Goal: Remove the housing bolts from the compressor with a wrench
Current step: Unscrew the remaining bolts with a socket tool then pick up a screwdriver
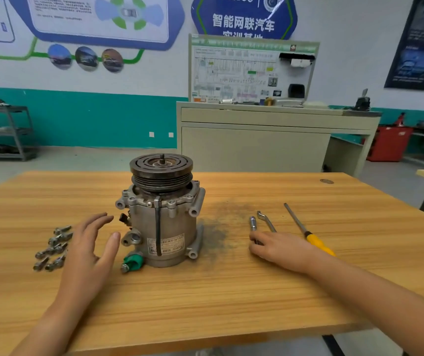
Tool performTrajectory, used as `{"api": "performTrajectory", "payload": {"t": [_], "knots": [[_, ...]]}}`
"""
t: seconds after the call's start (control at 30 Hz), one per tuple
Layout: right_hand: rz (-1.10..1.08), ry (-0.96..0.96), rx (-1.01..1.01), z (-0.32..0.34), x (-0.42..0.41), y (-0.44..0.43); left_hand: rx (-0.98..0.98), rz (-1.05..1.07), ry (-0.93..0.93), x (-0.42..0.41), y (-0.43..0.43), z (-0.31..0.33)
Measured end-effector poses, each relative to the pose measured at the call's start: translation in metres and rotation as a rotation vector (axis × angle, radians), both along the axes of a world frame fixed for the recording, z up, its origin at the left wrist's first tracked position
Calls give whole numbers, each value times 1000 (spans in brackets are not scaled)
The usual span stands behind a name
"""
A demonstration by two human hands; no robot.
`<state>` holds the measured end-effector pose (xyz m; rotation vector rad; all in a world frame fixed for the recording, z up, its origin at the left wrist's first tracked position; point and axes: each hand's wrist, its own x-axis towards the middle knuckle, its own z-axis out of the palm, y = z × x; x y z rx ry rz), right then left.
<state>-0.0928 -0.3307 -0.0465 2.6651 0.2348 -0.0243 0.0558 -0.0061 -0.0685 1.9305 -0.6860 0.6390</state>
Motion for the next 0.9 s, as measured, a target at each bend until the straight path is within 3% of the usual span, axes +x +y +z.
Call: {"api": "performTrajectory", "payload": {"t": [0.2,0.37,0.43,0.5,0.6,0.77,0.9], "knots": [[-48,90,-64,4,-6,-7,-21,-35,97,-1,-10,3],[-188,-69,13,11,-9,6,-124,-146,457,6,-29,22],[-262,-230,218,30,-4,18,-128,-175,540,13,-35,25],[-259,-377,614,51,5,35,-101,-195,541,17,-35,26],[-205,-360,1176,70,34,67,-122,-238,544,21,-35,28],[-236,-166,1347,68,74,89,-46,-175,486,15,-40,30],[-249,-241,1407,64,78,91,-68,-185,473,14,-40,31]]}}
